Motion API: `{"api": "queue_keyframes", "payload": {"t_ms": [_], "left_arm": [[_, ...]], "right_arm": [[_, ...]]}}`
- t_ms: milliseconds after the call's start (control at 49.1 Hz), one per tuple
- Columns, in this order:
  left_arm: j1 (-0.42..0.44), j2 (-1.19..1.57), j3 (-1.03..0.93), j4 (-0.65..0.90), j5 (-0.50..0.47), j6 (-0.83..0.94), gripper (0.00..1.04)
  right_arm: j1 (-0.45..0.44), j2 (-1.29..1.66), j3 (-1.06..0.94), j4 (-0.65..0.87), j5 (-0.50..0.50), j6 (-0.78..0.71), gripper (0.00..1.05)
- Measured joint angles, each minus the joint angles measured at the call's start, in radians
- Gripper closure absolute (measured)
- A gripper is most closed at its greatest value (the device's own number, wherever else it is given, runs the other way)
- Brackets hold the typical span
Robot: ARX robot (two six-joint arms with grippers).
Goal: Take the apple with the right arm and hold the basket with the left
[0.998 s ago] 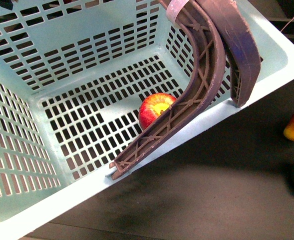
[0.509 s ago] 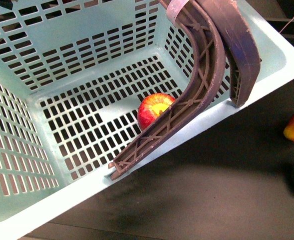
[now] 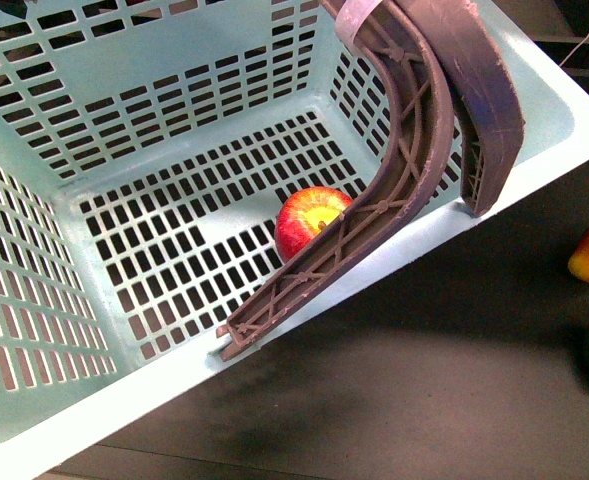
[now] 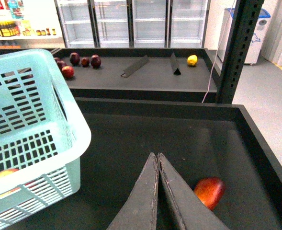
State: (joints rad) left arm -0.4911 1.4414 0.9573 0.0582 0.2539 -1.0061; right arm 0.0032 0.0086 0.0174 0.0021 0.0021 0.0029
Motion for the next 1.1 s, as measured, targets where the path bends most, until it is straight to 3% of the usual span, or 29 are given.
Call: {"api": "queue_keyframes", "payload": {"t_ms": [122, 204, 387, 631, 794, 1100], "left_arm": [[0.0, 0.0, 0.0, 0.0, 0.0, -0.003, 0.86], [0.0, 0.0, 0.0, 0.0, 0.0, -0.002, 0.86], [0.0, 0.0, 0.0, 0.0, 0.0, -0.002, 0.86], [0.0, 0.0, 0.0, 0.0, 0.001, -0.001, 0.86], [0.012, 0.001, -0.007, 0.1, -0.175, -0.137, 0.86], [0.181, 0.073, -0.007, 0.172, -0.163, -0.224, 0.86]], "right_arm": [[0.0, -0.002, 0.0, -0.001, 0.0, -0.001, 1.02], [0.0, -0.002, 0.0, -0.001, 0.0, 0.0, 0.85], [0.0, -0.003, 0.0, -0.001, 0.0, 0.0, 0.59], [0.0, -0.003, 0.0, -0.001, 0.0, 0.0, 0.08], [0.0, -0.003, 0.0, -0.001, 0.0, 0.0, 0.09], [0.0, -0.003, 0.0, -0.001, 0.0, 0.0, 0.09]]}}
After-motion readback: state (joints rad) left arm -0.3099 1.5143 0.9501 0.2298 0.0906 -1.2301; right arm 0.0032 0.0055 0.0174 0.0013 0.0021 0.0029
